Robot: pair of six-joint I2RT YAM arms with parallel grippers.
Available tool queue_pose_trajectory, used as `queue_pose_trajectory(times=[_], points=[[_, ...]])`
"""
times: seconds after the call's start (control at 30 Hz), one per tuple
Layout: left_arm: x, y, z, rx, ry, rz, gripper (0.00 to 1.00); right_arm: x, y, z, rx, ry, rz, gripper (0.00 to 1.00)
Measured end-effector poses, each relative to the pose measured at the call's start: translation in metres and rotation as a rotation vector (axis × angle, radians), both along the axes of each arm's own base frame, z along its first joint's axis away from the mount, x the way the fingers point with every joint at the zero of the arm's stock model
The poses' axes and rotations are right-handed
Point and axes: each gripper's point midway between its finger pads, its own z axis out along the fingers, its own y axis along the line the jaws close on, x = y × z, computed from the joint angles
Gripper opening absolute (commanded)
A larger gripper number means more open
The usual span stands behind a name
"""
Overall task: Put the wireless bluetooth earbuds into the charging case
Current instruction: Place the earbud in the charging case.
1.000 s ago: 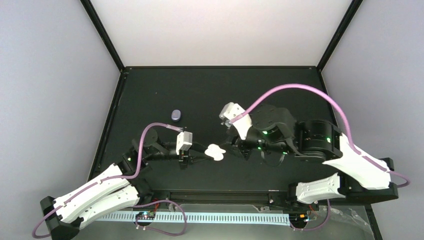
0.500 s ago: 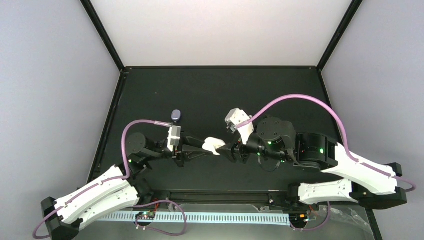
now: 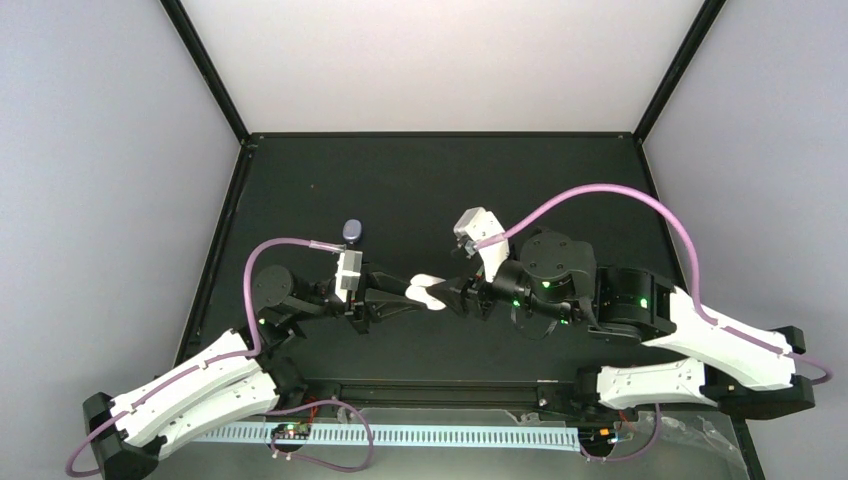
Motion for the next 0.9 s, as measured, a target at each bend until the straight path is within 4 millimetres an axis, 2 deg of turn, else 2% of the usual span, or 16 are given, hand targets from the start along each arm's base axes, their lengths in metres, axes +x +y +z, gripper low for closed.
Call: queue_pose_trajectory(times=[0.3,0.9], points=[[-0.001,0.001,0.001,-0.002,-0.003,-0.004,0.02,-0.001,0.011,-0.013,-0.042,0.014,0.020,0.73],[-0.006,0.002,0.002,-0.005,-0.014,-0.022,0.02,-0.001,0.019,-0.014,-0.066,0.018,0.032,0.73]])
